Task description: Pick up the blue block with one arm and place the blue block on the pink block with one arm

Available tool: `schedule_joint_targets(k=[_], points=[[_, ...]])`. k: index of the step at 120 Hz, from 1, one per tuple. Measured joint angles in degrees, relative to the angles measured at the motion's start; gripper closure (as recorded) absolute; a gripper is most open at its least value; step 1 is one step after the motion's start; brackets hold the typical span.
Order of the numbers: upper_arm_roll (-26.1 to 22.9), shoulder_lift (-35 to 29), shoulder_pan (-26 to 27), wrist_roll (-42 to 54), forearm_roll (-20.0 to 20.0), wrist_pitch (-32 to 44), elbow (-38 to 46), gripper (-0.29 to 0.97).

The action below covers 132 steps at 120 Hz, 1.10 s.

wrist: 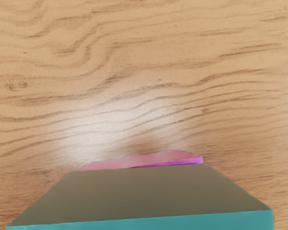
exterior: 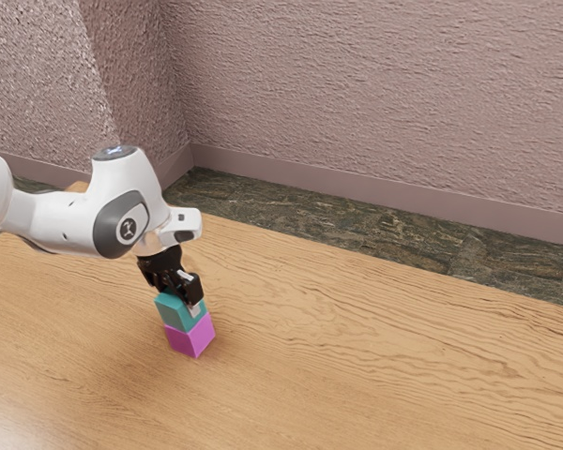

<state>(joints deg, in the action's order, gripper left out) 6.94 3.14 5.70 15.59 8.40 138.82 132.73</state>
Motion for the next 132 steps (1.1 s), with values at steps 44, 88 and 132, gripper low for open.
schedule_joint_targets(k=[44,88,132], points=[[0.0,0.0,0.4,0.6,0.6,-0.3,0.1,0.20],[0.0,-2.4,0.5,-0.9,0.7,-0.9,0.0,0.06],[8.6,-5.3,3.6,-4.8,-2.1,-23.2,-35.2,0.03]])
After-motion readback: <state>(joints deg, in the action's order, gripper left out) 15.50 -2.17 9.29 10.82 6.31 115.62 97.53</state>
